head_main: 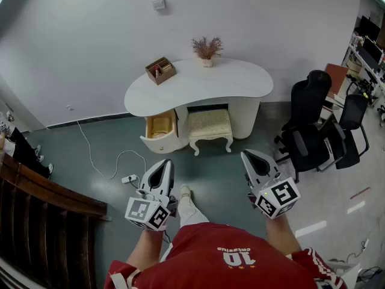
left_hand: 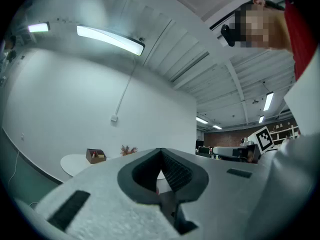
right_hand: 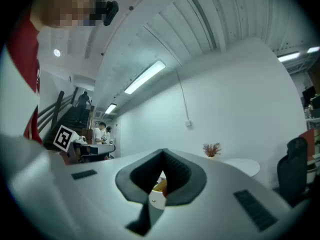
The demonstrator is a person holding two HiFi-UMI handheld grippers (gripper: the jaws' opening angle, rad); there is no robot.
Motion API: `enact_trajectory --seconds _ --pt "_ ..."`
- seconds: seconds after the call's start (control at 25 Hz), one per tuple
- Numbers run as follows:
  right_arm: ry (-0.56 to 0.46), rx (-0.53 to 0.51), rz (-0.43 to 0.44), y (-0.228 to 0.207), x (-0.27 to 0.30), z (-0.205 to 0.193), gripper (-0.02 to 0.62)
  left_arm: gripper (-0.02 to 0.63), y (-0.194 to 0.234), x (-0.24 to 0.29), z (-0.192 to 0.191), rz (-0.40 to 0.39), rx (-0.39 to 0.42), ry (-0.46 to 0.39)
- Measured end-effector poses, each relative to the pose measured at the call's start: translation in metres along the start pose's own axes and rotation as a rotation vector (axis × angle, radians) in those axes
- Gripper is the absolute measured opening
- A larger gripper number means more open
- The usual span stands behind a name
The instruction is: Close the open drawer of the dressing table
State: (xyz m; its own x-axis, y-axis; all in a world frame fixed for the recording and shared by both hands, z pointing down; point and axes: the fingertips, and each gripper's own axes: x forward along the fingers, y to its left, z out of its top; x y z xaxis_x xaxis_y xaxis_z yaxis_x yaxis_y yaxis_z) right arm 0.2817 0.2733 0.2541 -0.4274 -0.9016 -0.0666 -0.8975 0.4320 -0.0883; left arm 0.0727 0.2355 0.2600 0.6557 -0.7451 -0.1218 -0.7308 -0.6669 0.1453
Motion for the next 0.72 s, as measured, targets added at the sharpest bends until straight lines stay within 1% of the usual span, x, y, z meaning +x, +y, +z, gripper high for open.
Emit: enact_trajectory --seconds 0.28,0.36,0.56,0.72 --pt "-0.013 -0.009 0.000 -0.001 0.006 0.000 0.003 0.001 0.008 0.004 -0.001 0.010 0.014 -0.007" --pt "-0.016 -0.013 -0.007 0.000 0.003 0.000 0.003 0.002 0.007 0.005 -0.004 0.001 0.025 -0.002" --pt "-0.002 -0.028 -0.030 -0.001 -0.004 0.000 0.003 0.000 0.006 0.017 -0.012 -0.029 0.001 0.004" --pt "-0.017 -0.002 -0.010 -0.002 -0.009 0.001 0.004 0.001 0.002 0.026 -0.016 -0.039 0.009 0.011"
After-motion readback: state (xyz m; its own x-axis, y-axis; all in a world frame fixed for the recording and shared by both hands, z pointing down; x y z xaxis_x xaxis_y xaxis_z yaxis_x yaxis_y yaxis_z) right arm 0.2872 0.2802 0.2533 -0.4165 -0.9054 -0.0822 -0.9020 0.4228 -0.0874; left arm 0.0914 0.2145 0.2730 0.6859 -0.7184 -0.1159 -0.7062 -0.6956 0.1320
